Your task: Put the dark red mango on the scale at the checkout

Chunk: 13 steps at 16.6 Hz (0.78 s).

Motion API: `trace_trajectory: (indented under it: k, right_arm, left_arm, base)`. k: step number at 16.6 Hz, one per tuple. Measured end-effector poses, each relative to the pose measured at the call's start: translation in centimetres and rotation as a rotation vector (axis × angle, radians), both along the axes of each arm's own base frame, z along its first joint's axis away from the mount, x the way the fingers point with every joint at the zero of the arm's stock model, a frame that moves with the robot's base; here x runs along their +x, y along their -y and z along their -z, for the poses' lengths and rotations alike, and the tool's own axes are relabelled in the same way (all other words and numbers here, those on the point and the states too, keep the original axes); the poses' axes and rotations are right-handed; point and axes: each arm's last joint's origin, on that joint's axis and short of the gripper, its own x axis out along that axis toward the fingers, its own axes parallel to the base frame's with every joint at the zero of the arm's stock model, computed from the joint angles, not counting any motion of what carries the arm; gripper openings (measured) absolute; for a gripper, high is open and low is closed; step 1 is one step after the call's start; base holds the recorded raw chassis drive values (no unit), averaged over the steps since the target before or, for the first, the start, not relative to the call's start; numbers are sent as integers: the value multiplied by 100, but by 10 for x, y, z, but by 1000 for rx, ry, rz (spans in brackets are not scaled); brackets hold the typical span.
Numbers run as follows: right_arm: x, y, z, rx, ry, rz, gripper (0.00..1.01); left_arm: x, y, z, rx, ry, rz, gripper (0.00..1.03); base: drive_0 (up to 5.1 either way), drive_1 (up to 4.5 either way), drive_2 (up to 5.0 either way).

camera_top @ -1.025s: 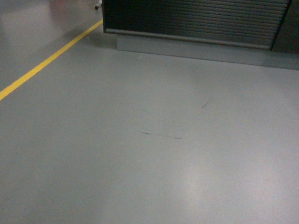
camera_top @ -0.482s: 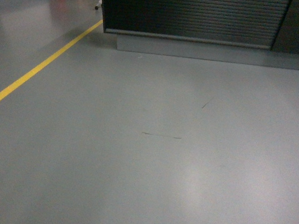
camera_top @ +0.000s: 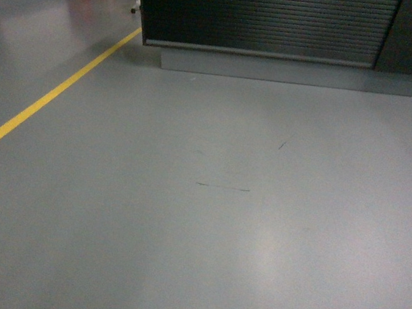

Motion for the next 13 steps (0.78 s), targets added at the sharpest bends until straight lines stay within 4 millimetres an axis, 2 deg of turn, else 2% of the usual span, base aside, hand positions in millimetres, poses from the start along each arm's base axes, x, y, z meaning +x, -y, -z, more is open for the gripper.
trace_trajectory:
  k: [13]
  right_arm:
    - [0, 0, 0, 0, 0, 0, 98]
  left_arm:
    - [0, 0, 0, 0, 0, 0, 98]
  base:
    - [0, 9, -9]
